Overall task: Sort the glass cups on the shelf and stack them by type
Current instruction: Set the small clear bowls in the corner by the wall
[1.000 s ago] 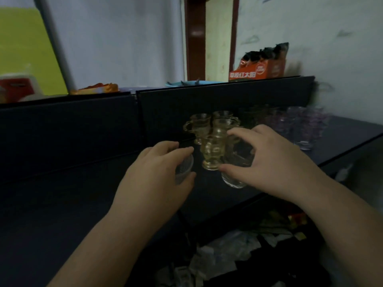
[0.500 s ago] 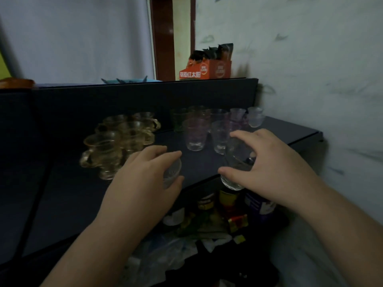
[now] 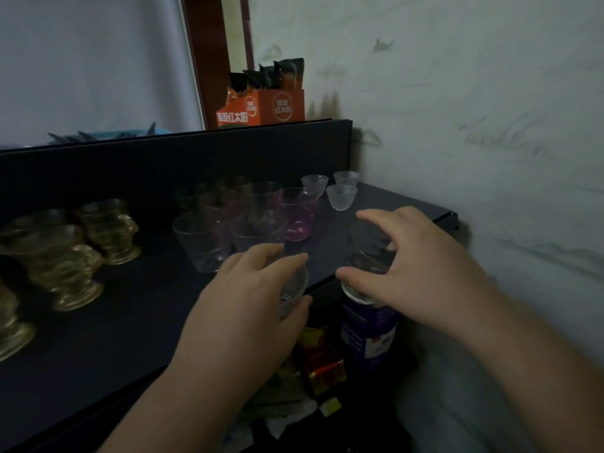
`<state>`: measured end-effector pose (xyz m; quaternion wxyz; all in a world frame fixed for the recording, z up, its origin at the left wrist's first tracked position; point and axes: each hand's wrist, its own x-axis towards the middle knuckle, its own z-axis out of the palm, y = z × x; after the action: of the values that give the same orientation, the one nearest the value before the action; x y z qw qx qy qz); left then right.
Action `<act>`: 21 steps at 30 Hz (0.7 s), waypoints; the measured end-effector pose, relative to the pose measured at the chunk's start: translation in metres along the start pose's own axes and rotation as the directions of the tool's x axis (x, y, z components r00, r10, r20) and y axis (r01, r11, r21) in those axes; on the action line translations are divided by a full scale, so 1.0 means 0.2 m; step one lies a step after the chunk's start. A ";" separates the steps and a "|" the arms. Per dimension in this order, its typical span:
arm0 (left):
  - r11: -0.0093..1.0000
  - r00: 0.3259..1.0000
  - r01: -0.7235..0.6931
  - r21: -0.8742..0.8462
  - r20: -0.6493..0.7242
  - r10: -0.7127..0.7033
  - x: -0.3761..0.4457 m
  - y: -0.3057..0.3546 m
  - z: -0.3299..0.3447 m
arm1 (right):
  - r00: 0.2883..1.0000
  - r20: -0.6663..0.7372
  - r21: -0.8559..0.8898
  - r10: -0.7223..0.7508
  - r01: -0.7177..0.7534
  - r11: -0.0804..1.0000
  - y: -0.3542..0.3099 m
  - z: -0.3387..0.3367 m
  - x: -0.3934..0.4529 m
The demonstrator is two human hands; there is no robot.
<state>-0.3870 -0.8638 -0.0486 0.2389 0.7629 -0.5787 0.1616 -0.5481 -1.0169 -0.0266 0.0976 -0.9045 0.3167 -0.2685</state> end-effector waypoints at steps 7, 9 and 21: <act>0.998 0.998 -0.061 -0.028 -0.018 0.060 0.25 0.04 0.21 | 0.997 -0.071 0.018 -0.006 0.007 1.000 0.20 0.01 0.29; 0.996 0.996 -0.082 -0.028 -0.024 0.081 0.32 0.04 0.25 | 0.995 -0.102 0.029 -0.017 0.020 0.999 0.24 0.02 0.38; 0.998 0.997 -0.003 0.060 -0.073 0.008 0.56 0.08 0.35 | 0.979 -0.072 0.099 -0.189 0.195 0.976 0.32 0.13 1.10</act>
<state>-0.3738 -0.9969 -0.0448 0.2367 0.7616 -0.5666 0.2073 -0.4226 -1.2044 0.0226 0.1092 -0.9156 0.2160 -0.3210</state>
